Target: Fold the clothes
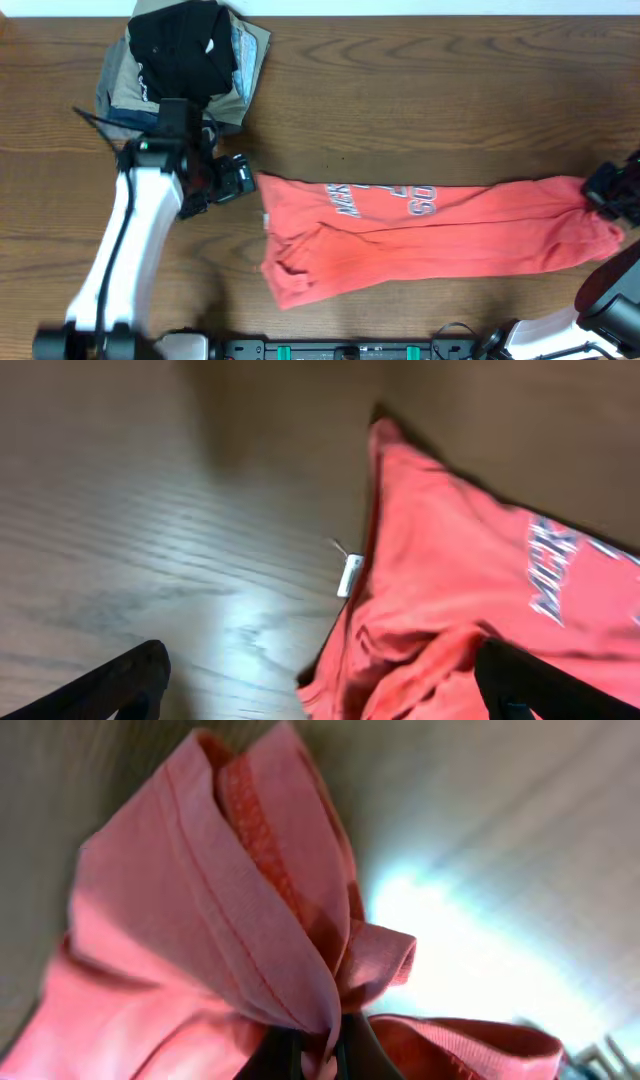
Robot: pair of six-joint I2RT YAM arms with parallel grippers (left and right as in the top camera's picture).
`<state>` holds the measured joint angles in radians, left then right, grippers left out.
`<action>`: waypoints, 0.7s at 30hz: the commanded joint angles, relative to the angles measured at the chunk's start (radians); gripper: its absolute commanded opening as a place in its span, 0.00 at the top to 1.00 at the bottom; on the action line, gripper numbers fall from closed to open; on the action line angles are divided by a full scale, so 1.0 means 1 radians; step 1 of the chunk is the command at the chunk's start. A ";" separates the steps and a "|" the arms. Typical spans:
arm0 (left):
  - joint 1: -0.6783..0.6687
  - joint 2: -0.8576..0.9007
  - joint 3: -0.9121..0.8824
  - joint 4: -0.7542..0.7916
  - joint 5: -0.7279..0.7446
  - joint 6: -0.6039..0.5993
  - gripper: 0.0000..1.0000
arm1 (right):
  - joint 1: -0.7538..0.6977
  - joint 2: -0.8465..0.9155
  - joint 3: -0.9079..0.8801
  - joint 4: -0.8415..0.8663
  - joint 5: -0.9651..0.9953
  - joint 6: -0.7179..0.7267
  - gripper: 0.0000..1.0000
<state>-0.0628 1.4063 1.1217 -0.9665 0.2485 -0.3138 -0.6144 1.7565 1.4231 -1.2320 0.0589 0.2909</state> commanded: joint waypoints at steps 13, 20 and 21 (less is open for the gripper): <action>-0.081 -0.080 0.000 -0.071 0.005 -0.013 0.02 | 0.298 -0.005 0.099 -0.142 -0.172 0.052 0.99; -0.081 -0.080 0.000 -0.090 0.002 -0.012 0.02 | 0.519 -0.005 0.091 -0.138 -0.129 0.052 0.99; -0.080 -0.080 0.000 -0.095 0.002 -0.012 0.02 | 0.545 -0.005 0.085 -0.141 -0.116 0.052 0.99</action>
<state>-0.1410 1.3220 1.1213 -1.0496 0.2558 -0.3172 -0.1276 1.7569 1.5124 -1.3685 -0.0872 0.3367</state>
